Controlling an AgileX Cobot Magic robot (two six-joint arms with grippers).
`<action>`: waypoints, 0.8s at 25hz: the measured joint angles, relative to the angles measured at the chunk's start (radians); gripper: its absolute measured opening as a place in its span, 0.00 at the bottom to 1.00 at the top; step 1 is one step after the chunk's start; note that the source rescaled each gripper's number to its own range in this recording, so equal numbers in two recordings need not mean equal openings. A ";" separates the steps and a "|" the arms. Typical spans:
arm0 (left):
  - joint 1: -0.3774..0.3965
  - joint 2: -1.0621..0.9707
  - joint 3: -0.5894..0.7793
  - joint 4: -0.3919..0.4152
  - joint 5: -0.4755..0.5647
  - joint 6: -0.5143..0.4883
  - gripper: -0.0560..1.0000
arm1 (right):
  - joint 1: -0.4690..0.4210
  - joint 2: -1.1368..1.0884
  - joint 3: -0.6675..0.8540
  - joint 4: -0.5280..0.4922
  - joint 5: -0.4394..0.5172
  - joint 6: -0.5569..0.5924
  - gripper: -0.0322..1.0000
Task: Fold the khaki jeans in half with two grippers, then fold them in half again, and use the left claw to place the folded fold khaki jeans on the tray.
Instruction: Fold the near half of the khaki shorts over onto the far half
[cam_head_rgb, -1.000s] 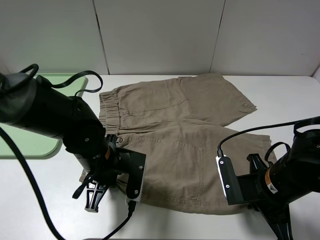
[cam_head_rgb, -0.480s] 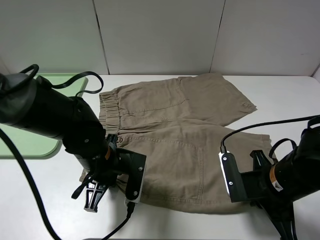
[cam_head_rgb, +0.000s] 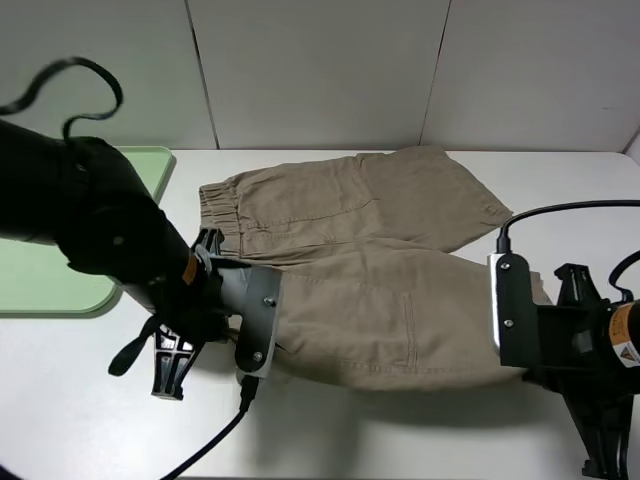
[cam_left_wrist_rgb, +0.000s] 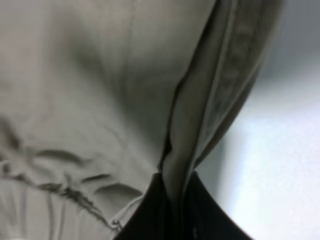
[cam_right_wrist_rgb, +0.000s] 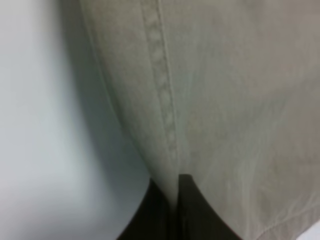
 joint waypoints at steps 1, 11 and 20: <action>0.000 -0.026 0.000 0.000 0.008 0.000 0.05 | 0.000 -0.035 0.000 0.013 0.016 0.002 0.03; 0.000 -0.244 0.000 -0.018 0.113 0.000 0.05 | 0.000 -0.291 -0.121 0.169 0.254 0.006 0.03; -0.001 -0.372 0.001 -0.116 0.192 0.000 0.05 | 0.000 -0.301 -0.277 0.230 0.485 0.011 0.03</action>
